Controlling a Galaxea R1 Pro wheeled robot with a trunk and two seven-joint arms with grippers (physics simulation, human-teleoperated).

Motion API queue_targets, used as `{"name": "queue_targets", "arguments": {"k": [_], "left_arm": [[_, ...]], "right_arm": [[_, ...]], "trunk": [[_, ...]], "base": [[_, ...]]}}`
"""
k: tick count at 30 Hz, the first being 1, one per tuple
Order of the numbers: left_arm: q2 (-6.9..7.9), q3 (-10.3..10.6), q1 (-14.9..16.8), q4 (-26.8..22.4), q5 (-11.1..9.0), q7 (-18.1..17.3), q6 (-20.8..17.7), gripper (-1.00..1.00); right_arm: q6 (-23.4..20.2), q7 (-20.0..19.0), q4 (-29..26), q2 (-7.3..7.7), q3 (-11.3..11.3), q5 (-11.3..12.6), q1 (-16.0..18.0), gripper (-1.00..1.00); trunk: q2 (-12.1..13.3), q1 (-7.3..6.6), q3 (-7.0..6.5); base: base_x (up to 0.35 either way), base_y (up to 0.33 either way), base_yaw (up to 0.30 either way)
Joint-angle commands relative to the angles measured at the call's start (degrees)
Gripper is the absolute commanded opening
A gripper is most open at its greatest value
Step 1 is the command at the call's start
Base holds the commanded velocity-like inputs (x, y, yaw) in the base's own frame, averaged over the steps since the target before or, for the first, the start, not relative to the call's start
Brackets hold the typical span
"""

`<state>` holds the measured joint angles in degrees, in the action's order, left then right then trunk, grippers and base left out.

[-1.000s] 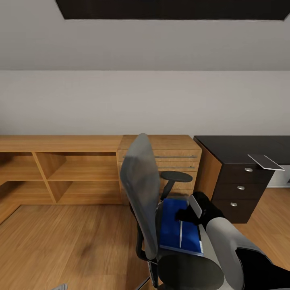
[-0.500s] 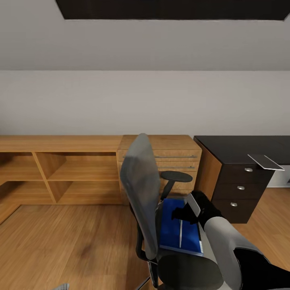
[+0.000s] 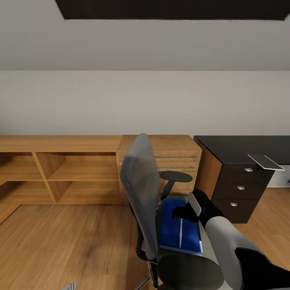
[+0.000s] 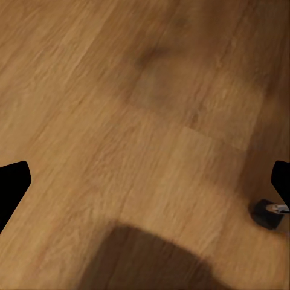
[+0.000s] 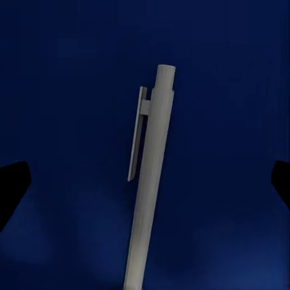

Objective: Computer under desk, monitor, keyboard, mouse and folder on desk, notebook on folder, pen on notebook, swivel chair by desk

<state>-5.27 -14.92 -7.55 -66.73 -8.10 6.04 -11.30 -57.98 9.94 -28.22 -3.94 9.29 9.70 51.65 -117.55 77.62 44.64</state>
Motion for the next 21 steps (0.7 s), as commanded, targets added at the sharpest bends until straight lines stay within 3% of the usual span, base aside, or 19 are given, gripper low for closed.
{"name": "queue_targets", "arguments": {"k": [1,15,21], "left_arm": [[-0.04,-0.01,-0.01,-0.14,-0.6,0.2,-0.31,1.0],[-0.09,0.02,-0.01,-0.15,-0.6,0.19,-0.31,1.0],[-0.22,0.14,-0.01,-0.15,-0.6,0.2,-0.31,1.0]], "right_arm": [[-0.11,0.6,-0.07,-0.05,0.29,0.59,0.03,1.0],[-0.03,0.61,-0.08,-0.01,0.22,0.58,0.03,1.0],[-0.03,0.61,-0.08,-0.01,0.22,0.58,0.03,1.0]], "trunk": [[-0.02,0.0,0.05],[-0.02,0.0,0.05],[-1.63,0.88,0.77]], "base": [[0.0,0.0,0.0],[0.0,0.0,0.0],[0.0,0.0,0.0]]}}
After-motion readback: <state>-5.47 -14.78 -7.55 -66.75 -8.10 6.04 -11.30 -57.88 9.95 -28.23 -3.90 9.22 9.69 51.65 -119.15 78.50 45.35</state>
